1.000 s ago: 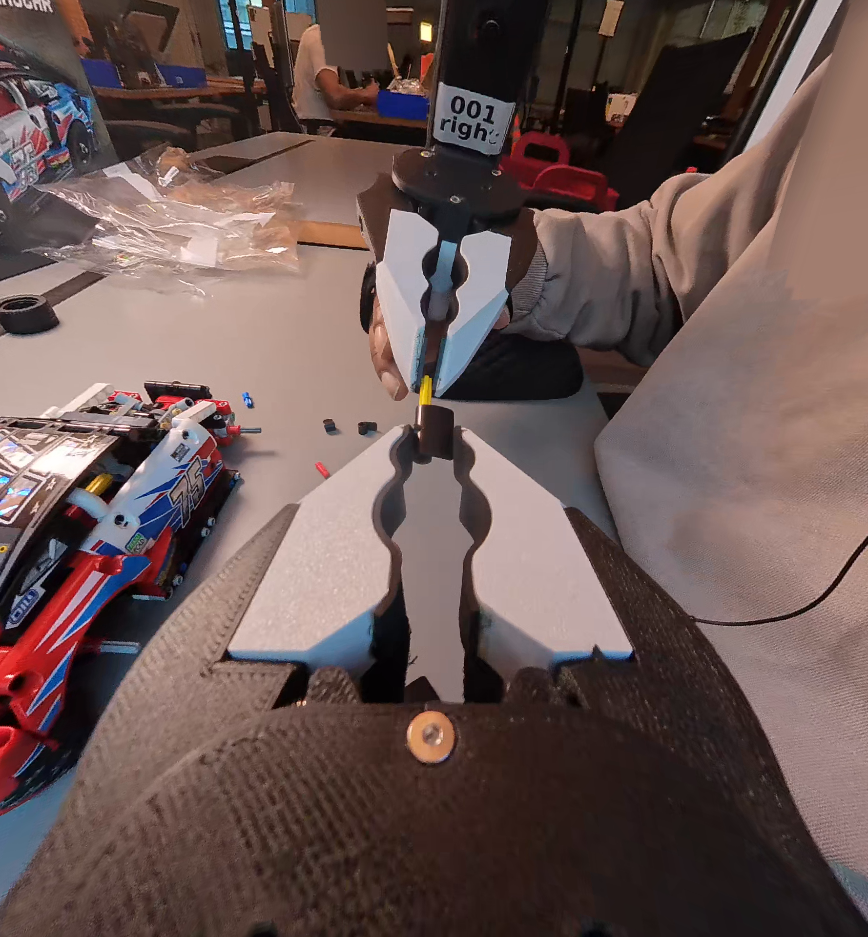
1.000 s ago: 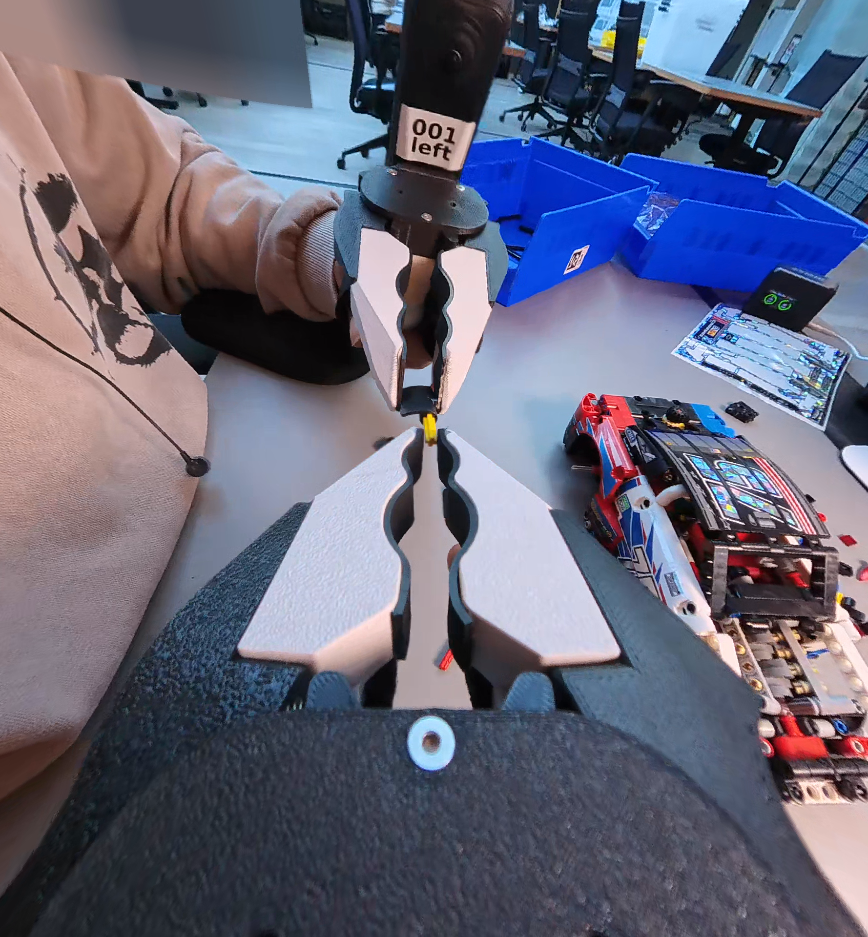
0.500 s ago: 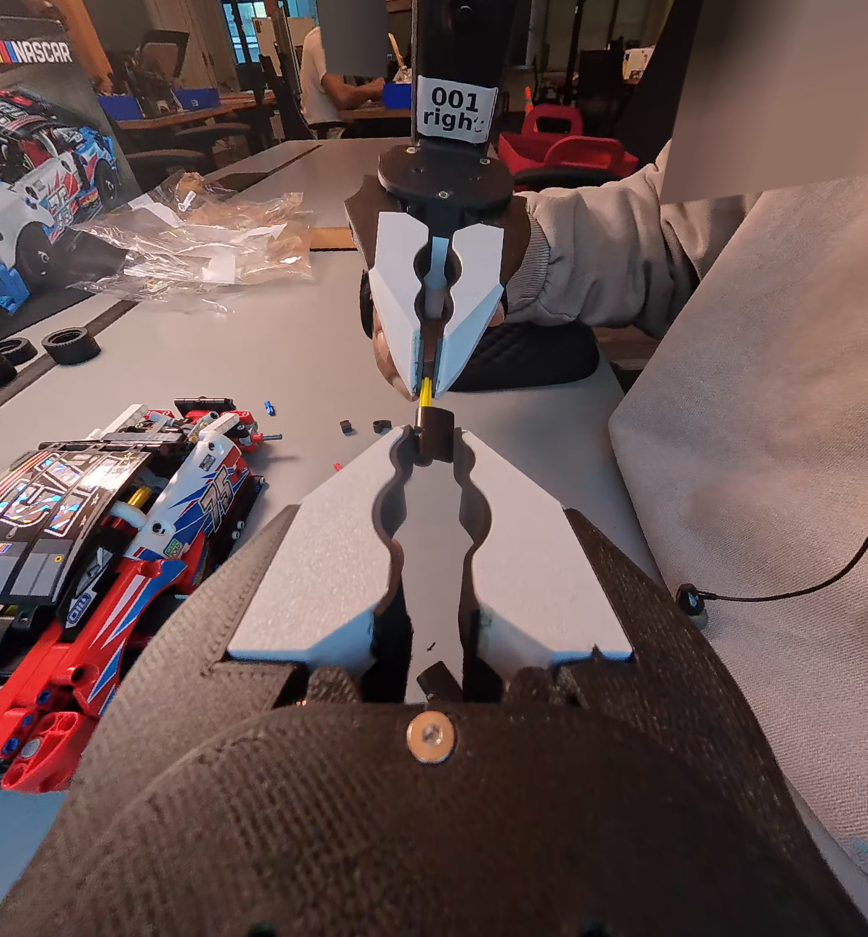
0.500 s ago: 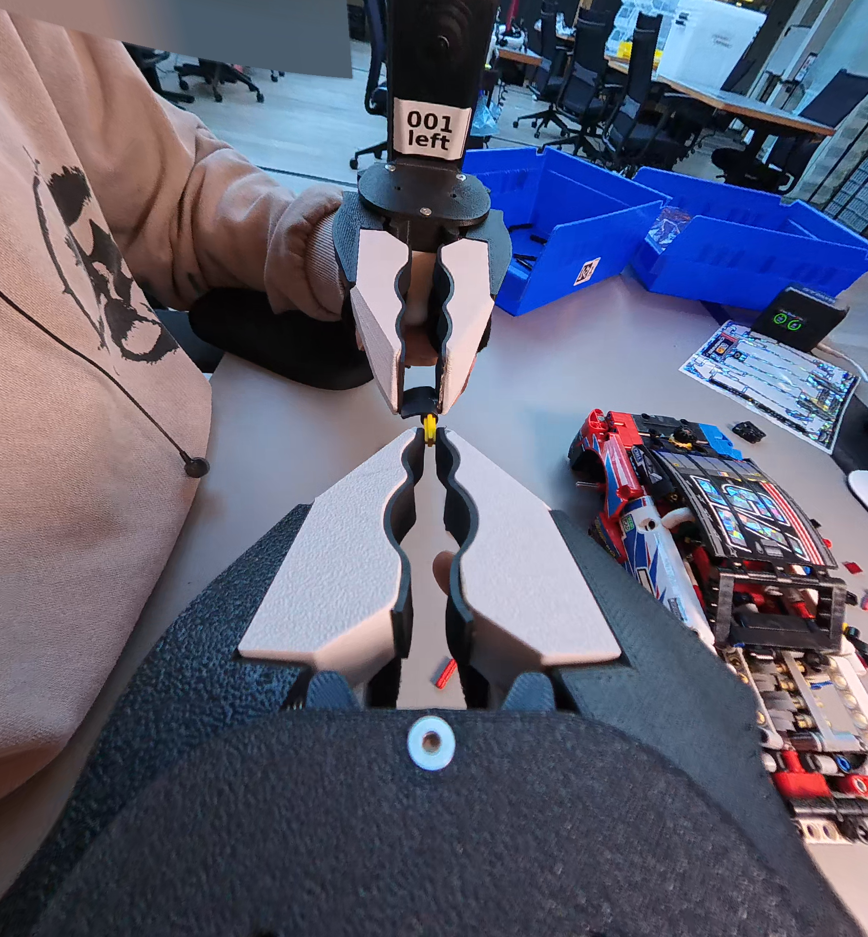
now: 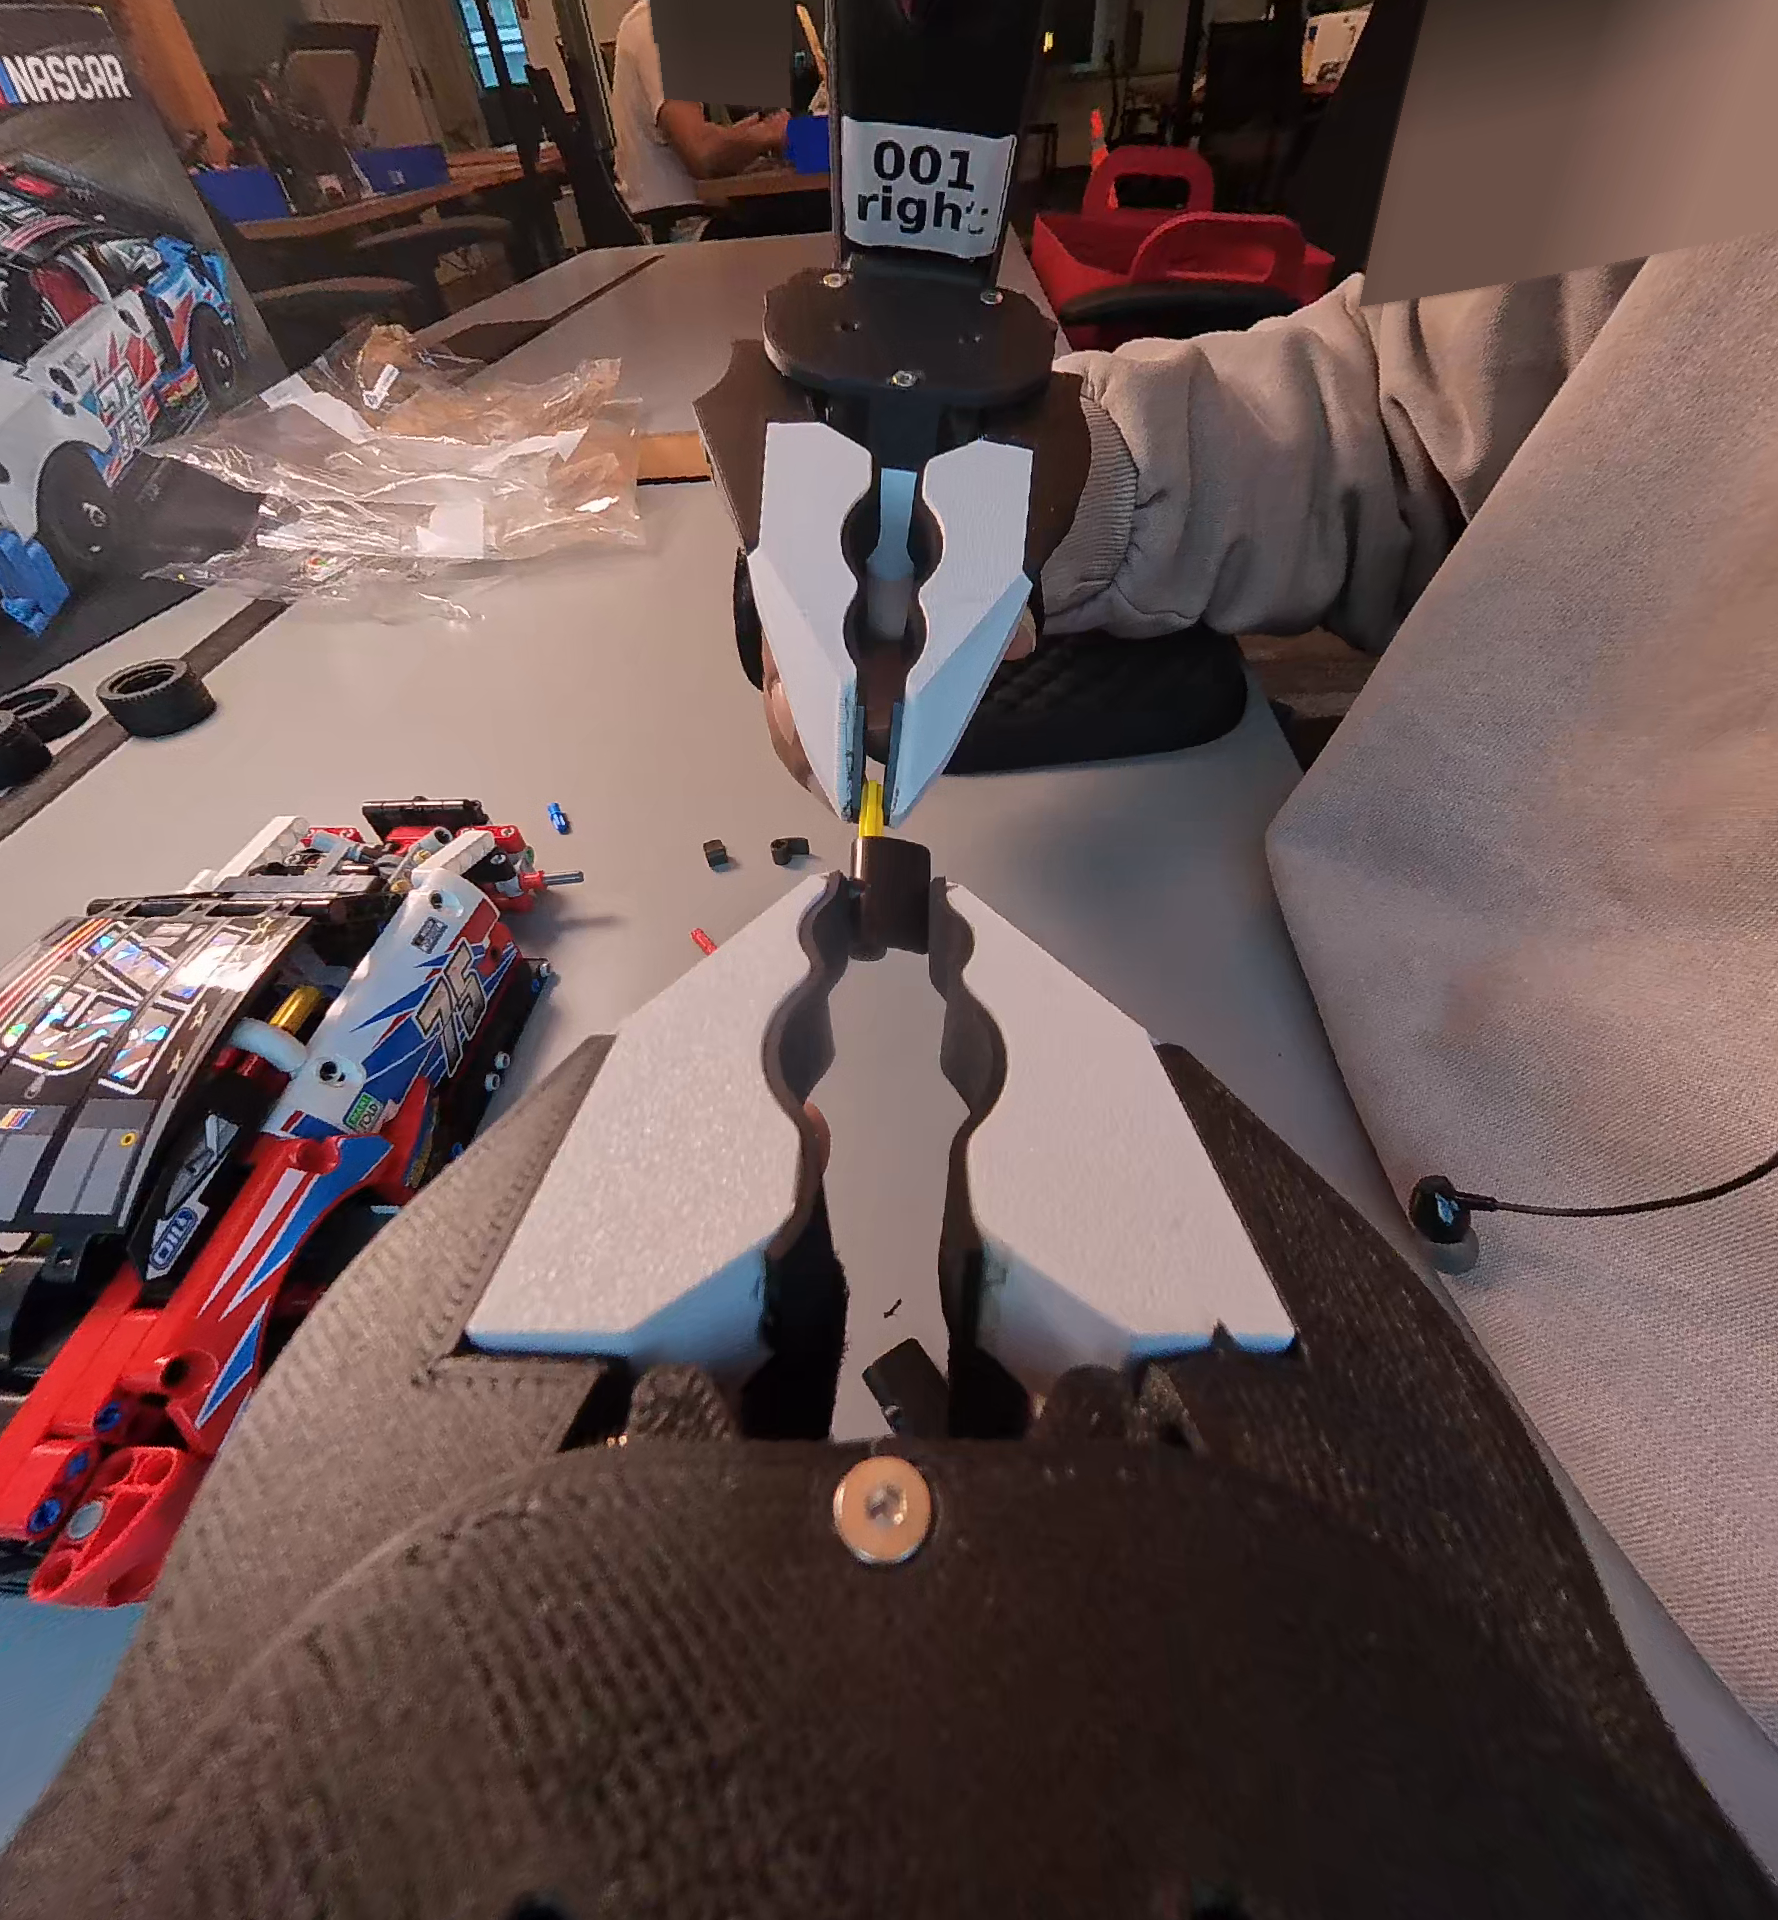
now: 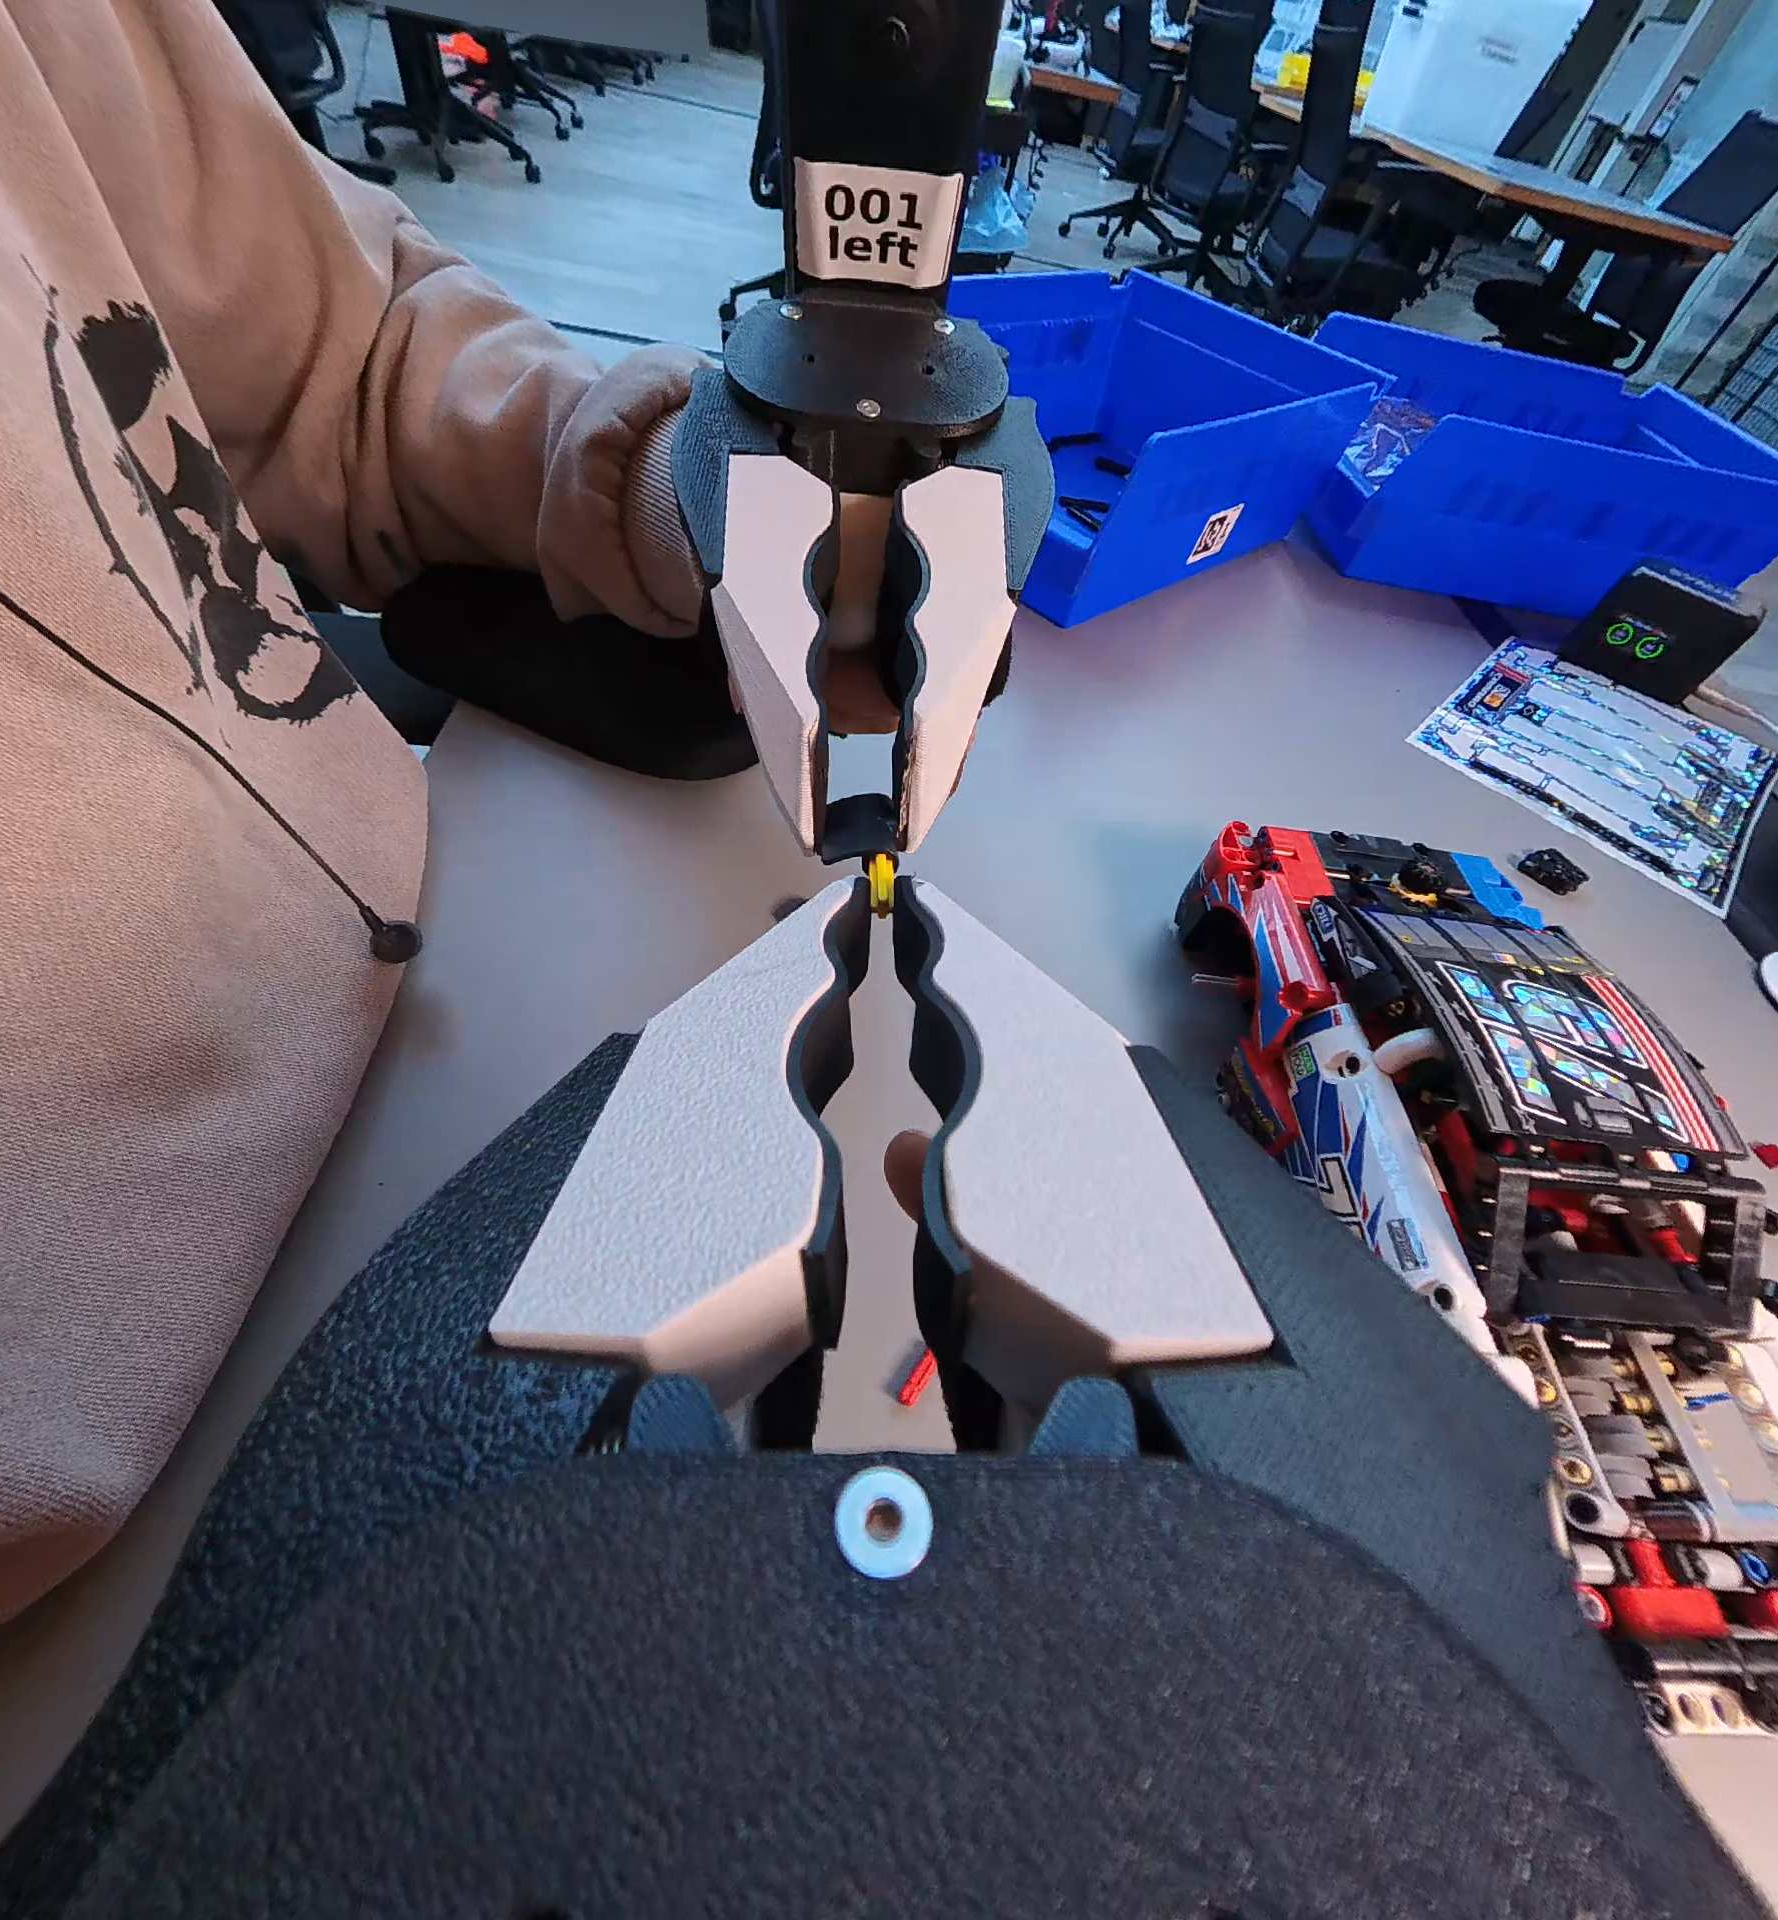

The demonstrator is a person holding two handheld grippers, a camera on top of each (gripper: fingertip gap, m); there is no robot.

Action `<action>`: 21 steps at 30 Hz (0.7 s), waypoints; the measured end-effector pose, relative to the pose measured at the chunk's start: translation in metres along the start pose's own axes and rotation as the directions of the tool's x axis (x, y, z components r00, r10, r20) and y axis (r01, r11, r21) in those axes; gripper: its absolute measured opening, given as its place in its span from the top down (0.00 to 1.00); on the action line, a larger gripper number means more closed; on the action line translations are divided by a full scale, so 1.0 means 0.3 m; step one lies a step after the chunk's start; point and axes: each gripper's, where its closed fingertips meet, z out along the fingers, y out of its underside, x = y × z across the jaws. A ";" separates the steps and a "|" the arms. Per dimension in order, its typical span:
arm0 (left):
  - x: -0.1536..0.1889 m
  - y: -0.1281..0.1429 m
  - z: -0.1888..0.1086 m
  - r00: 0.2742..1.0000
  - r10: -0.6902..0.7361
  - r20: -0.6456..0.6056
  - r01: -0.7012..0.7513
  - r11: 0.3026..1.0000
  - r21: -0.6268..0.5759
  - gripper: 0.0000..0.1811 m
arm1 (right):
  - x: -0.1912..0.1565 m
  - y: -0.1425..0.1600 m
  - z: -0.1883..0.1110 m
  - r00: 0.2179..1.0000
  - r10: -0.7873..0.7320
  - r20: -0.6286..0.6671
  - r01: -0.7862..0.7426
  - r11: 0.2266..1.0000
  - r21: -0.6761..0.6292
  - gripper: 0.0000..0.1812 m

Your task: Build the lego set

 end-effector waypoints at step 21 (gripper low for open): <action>-0.119 0.133 -0.032 0.995 -0.013 0.104 0.029 0.989 -0.146 0.92 | 0.120 0.123 0.069 1.000 0.022 -0.020 -0.024 0.994 -0.104 0.93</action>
